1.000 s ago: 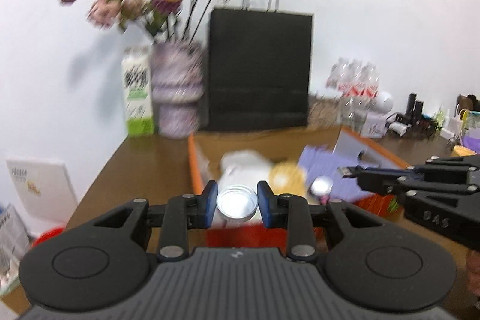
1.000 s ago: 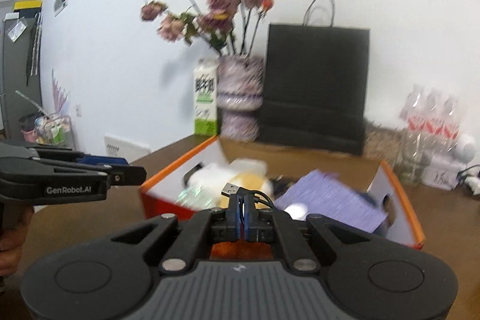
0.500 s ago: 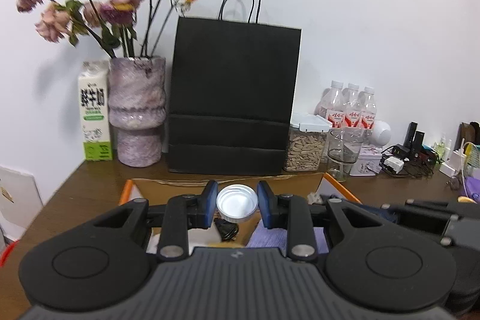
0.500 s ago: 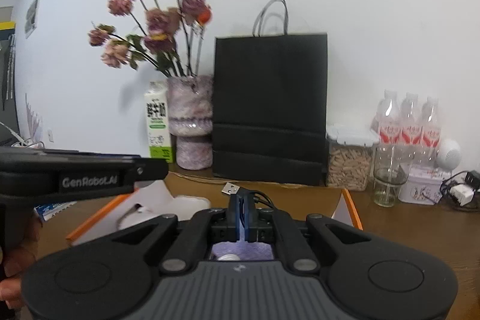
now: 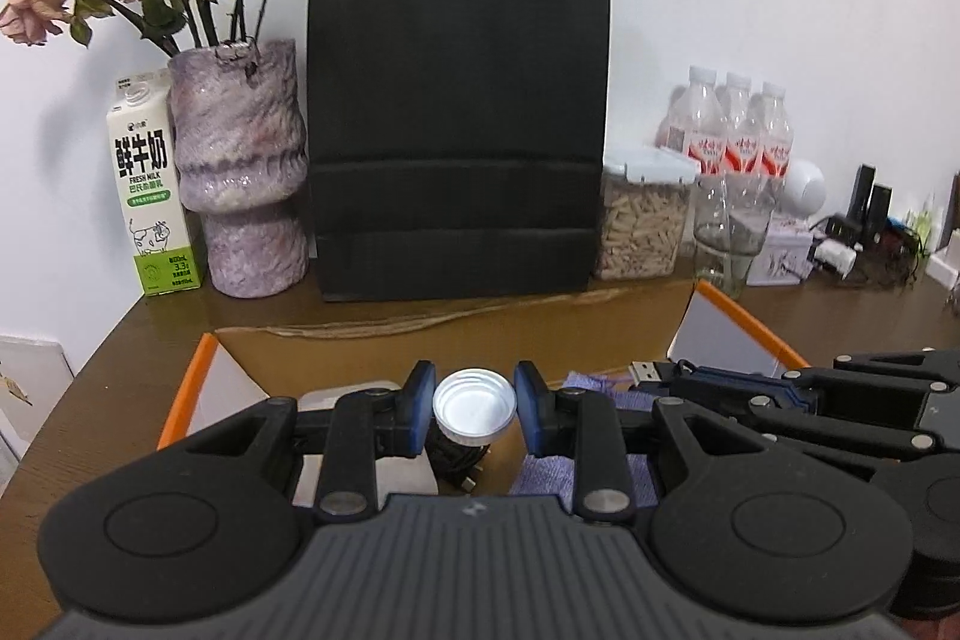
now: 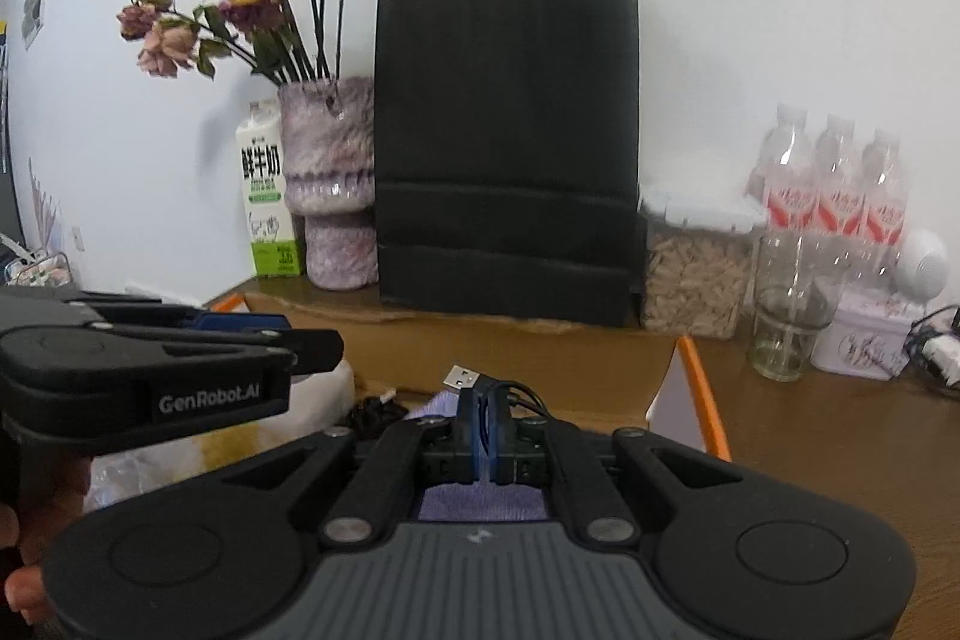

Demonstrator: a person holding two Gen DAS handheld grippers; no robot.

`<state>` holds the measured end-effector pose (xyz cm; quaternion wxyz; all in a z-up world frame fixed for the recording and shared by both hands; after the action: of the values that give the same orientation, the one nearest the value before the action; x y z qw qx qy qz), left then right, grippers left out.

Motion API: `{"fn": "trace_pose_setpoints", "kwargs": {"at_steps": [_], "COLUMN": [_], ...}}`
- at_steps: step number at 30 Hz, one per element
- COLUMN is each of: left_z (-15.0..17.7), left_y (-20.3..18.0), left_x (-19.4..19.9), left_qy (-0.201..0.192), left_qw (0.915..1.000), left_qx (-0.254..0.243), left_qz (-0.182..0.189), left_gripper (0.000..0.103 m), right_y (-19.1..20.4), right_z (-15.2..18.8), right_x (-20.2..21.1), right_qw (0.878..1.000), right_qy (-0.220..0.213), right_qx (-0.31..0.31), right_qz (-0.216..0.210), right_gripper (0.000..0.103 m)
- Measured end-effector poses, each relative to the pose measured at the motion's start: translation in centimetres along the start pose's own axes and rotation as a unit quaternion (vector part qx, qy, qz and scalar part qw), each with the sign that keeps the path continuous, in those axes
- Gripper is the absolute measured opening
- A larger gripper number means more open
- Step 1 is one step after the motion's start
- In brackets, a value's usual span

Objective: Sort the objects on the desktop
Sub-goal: 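Carry the white cap and small black cable over the box, then lower both tools into the box and open them to release cap and cable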

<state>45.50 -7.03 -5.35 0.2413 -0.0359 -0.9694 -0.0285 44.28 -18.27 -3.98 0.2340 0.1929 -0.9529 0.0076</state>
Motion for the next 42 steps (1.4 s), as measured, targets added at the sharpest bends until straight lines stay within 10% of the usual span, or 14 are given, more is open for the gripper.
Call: {"fn": "trace_pose_setpoints", "kwargs": {"at_steps": [7, 9, 11, 19, 42], "left_z": [0.3, 0.3, 0.1, -1.0, -0.8], "left_y": [0.0, 0.2, 0.6, 3.1, 2.6], "left_x": [0.2, 0.3, 0.5, 1.1, 2.0], "left_qy": [0.000, -0.002, -0.007, -0.037, -0.036], "left_qw": [0.9999, 0.9998, 0.9994, 0.9953, 0.9960], "left_qx": [-0.012, -0.013, -0.011, 0.006, 0.001], "left_qz": [-0.009, -0.014, -0.031, -0.089, -0.082], "left_gripper": [0.030, 0.044, 0.077, 0.103, 0.103], "right_y": [0.4, 0.3, 0.0, -2.1, -1.1], "right_z": [0.8, 0.8, 0.8, 0.1, 0.2], "right_x": [0.0, 0.1, 0.3, 1.0, 1.4], "right_qw": [1.000, 1.000, 1.000, 0.998, 0.999], "right_qy": [0.008, 0.012, 0.013, -0.011, -0.005], "right_qx": [0.000, -0.005, -0.011, -0.038, -0.025], "right_qz": [-0.007, -0.006, 0.001, 0.042, 0.037], "right_gripper": [0.004, 0.010, 0.023, 0.103, 0.103]}}
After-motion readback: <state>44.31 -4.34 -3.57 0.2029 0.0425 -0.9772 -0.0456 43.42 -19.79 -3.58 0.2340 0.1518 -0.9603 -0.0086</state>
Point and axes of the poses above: each gripper's, at about its wrist camera, not at the fingertips, and x roughly against the way its jaws point, y to its left, z to its underside, the point moved 10 cm from there along -x, roughly the way its jaws point, and after that the axes turned 4 degrees about -z, right-handed, at the moved point
